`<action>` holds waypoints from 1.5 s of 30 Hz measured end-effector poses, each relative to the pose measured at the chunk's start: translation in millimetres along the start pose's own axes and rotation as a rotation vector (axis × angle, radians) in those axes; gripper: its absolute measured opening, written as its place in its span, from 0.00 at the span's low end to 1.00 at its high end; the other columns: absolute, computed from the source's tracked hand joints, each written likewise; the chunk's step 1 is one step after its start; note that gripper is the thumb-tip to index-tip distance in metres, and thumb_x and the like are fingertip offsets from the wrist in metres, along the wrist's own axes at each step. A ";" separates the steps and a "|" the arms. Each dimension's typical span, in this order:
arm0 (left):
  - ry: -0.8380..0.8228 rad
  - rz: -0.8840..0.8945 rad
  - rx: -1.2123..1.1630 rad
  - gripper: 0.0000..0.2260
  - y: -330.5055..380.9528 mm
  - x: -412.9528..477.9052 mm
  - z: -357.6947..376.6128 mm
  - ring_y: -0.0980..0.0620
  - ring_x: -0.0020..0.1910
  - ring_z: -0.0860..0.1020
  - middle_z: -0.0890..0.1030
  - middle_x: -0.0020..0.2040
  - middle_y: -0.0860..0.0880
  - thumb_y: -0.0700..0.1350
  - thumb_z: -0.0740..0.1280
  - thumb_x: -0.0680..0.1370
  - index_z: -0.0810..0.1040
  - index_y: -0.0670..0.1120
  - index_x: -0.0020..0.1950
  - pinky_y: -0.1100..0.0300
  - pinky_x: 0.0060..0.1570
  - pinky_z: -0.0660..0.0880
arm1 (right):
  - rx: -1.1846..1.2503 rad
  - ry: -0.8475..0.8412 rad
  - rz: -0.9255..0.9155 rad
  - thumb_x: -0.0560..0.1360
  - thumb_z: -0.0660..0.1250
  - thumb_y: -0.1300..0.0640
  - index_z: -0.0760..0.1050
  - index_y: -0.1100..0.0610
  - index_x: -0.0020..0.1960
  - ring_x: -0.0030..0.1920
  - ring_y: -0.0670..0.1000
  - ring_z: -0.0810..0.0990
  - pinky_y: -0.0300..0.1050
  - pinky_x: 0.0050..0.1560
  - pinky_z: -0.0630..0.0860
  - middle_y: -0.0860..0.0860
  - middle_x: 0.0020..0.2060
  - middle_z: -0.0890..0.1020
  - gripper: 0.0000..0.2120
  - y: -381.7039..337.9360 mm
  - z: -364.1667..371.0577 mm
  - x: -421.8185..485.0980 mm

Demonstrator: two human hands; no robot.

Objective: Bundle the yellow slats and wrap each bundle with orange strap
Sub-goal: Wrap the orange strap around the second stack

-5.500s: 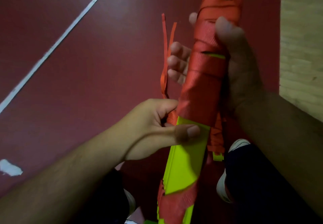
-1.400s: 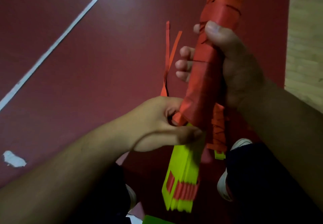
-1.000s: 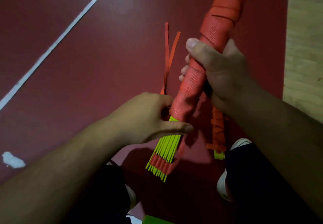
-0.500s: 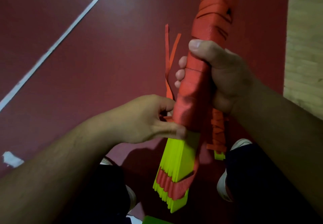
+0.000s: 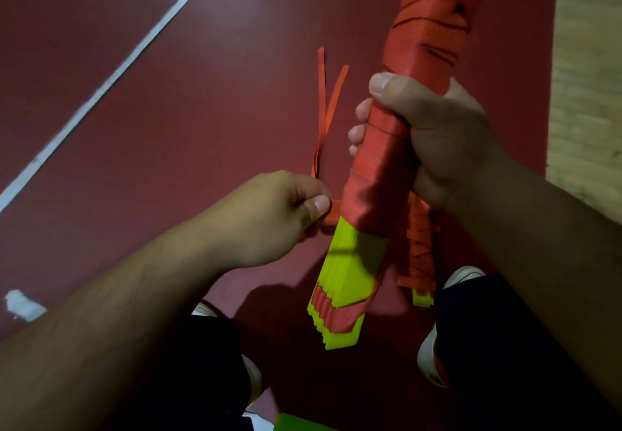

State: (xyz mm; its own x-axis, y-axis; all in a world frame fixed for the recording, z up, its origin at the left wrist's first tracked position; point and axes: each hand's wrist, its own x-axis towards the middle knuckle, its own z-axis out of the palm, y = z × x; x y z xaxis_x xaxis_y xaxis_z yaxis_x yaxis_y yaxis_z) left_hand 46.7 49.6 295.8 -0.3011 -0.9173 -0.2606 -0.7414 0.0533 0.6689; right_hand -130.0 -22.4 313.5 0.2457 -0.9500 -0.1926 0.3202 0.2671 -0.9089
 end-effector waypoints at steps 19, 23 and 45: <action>-0.047 0.120 -0.582 0.05 7.6 -1.6 -13.6 0.57 0.26 0.71 0.75 0.28 0.53 0.44 0.74 0.72 0.79 0.48 0.39 0.65 0.28 0.67 | 0.323 -0.275 0.069 0.71 0.68 0.53 0.73 0.53 0.57 0.46 0.55 0.83 0.54 0.52 0.79 0.54 0.46 0.83 0.15 -13.4 -14.0 -0.2; -0.162 0.127 -0.691 0.07 5.0 -0.9 -14.1 0.52 0.25 0.68 0.71 0.27 0.47 0.45 0.74 0.74 0.79 0.46 0.38 0.63 0.27 0.62 | 0.435 -0.458 0.117 0.63 0.75 0.50 0.72 0.51 0.60 0.57 0.58 0.81 0.65 0.65 0.70 0.57 0.55 0.81 0.28 -9.3 -19.4 1.1; -0.090 0.249 0.028 0.22 16.1 -2.0 1.9 0.52 0.30 0.76 0.78 0.31 0.50 0.67 0.62 0.73 0.76 0.48 0.40 0.61 0.30 0.70 | 0.209 -0.222 0.026 0.67 0.71 0.56 0.71 0.57 0.54 0.37 0.56 0.81 0.55 0.47 0.81 0.57 0.38 0.80 0.18 2.3 1.0 -6.5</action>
State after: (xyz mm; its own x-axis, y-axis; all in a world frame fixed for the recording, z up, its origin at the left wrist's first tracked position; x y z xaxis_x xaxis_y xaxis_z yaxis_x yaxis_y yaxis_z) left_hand 34.2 53.1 305.8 -0.5273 -0.8360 -0.1518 -0.6540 0.2853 0.7007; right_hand -129.9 -15.5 313.0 0.4431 -0.8900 -0.1081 0.4868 0.3400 -0.8046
